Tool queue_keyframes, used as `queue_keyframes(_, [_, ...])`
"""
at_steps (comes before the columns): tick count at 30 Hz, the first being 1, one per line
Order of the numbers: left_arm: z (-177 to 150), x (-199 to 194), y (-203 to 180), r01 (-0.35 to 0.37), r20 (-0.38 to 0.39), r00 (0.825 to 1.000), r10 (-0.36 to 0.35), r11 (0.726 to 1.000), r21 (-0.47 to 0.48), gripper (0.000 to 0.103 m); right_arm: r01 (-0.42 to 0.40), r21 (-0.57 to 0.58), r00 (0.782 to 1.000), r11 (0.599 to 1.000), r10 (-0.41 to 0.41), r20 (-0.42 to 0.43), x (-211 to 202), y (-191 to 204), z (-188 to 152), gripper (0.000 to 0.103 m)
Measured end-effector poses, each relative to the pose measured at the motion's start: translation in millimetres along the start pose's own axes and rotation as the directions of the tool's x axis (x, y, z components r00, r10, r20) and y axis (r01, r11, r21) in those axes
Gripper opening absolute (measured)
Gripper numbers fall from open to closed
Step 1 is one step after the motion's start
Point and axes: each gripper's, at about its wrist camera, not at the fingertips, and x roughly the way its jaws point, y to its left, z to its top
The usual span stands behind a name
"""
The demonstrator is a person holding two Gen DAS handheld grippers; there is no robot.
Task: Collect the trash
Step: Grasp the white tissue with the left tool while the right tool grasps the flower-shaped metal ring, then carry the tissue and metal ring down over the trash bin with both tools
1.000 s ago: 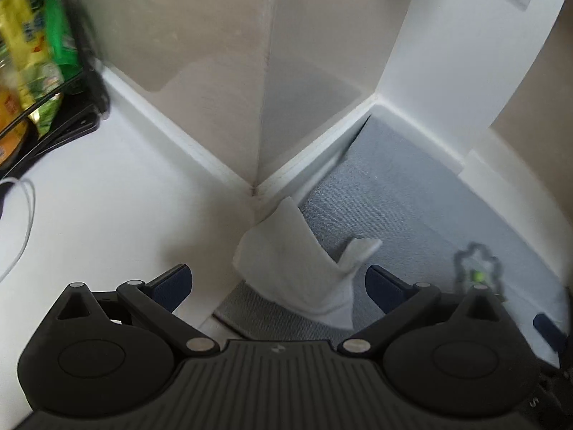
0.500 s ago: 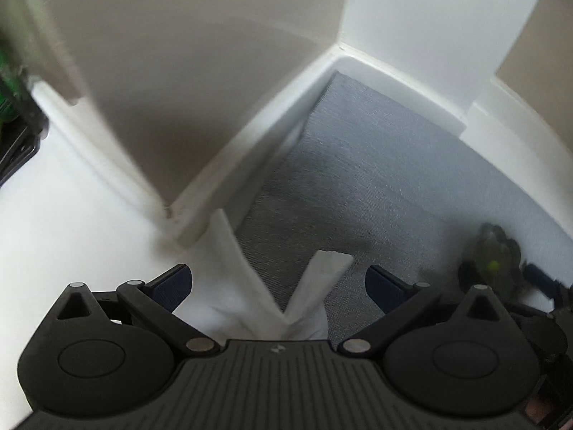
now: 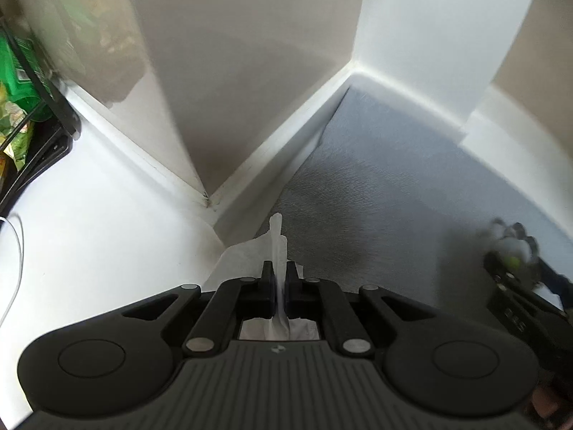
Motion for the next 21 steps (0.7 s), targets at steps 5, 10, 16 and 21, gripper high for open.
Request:
queue_keyframes(5, [-13.3, -56.5, 14.3, 0.070, 0.083, 0.994, -0.070, 0.998, 0.000, 0.005, -0.026, 0.050, 0.995, 0.998, 0.021, 0.102, -43.6, -6.0, 10.3, 0.079])
queue_keyframes(10, [-31.9, -119.4, 23.0, 0.140, 0.155, 0.978, -0.138, 0.990, -0.001, 0.004, -0.068, 0.060, 0.974, 0.996, 0.053, 0.222, -101.9, -5.0, 28.0, 0.079])
queue_keyframes(16, [-63.0, -192.0, 34.5, 0.158, 0.261, 0.953, -0.156, 0.987, 0.015, 0.004, -0.172, 0.025, 0.927, 0.985, 0.153, 0.342, -170.0, 2.8, 45.9, 0.079])
queue_keyframes(21, [-95.4, -241.3, 53.9, 0.138, 0.316, 0.942, -0.115, 0.989, -0.053, 0.004, -0.294, -0.016, 0.865, 0.956, 0.273, 0.421, -214.8, 16.2, 58.8, 0.079])
